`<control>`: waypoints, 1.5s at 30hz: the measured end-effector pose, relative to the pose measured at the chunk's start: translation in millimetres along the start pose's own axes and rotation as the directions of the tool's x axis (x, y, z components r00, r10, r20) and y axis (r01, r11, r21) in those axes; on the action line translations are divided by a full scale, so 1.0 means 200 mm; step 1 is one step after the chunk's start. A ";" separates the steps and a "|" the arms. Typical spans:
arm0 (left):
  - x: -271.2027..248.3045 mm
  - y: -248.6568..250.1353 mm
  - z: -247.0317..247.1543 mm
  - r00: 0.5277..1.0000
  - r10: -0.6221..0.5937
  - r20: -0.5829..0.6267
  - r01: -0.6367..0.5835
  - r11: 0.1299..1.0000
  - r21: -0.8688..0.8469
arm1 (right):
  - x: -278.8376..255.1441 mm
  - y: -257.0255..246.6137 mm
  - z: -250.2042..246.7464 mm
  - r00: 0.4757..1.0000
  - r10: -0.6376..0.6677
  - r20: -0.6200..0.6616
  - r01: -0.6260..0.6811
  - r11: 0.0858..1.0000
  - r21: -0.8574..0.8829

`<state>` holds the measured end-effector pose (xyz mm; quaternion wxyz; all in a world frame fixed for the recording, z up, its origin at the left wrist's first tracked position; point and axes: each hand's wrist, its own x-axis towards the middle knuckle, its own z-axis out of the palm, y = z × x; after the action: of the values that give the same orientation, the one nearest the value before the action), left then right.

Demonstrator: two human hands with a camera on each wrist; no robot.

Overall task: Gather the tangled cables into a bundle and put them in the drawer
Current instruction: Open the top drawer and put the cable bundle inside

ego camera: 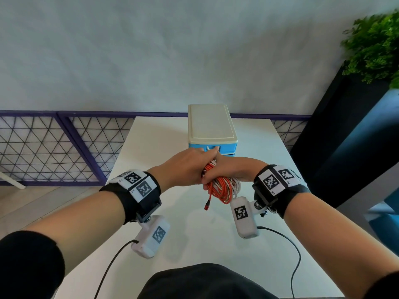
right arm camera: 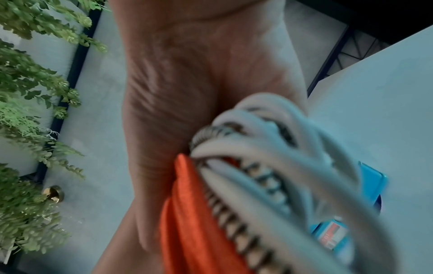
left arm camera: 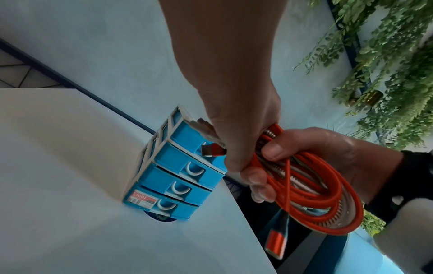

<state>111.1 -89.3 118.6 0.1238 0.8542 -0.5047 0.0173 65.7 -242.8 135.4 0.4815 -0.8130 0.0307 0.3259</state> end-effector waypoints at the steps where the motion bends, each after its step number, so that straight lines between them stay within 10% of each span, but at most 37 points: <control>1: 0.00 0.00 0.00 1.000 0.002 0.024 -0.002 1.000 0.000 | -0.01 0.00 0.00 1.000 -0.005 0.017 0.005 1.000 -0.009; 6: -0.02 0.02 0.04 0.999 0.036 0.003 -0.036 0.997 0.070 | -0.05 -0.01 0.02 0.996 -0.014 0.090 0.021 0.996 -0.087; 10: -0.02 0.01 0.08 0.998 -0.049 -0.028 0.052 0.986 0.157 | -0.01 0.00 0.01 0.987 -0.034 -0.159 -0.025 0.935 -0.353; 14: -0.01 -0.02 0.08 0.967 -0.253 -0.004 0.246 0.937 0.249 | 0.01 0.01 0.12 0.877 -0.238 -0.418 -0.104 0.754 -0.648; 20: -0.02 -0.01 0.06 0.971 -0.236 -0.039 0.238 0.968 0.082 | 0.06 0.11 0.19 0.714 -0.445 -0.540 -0.297 0.505 -0.810; 25: -0.03 0.02 0.07 0.982 -0.190 -0.017 0.189 0.982 -0.020 | 0.04 0.11 0.16 0.795 -0.338 -0.503 -0.190 0.650 -0.736; 34: 0.11 -0.06 0.02 0.950 -0.210 0.229 0.254 0.950 -0.183 | 0.05 0.14 -0.01 0.846 -0.268 -0.461 -0.231 0.595 -0.770; 45: 0.23 -0.32 0.03 0.959 -0.266 0.101 0.274 0.958 -0.081 | 0.18 0.10 -0.12 0.882 -0.232 -0.410 -0.231 0.547 -0.805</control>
<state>189.0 -100.6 108.1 0.1426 0.9081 -0.3888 -0.0619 99.2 -262.7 107.2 0.0128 -0.9956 -0.0124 0.0924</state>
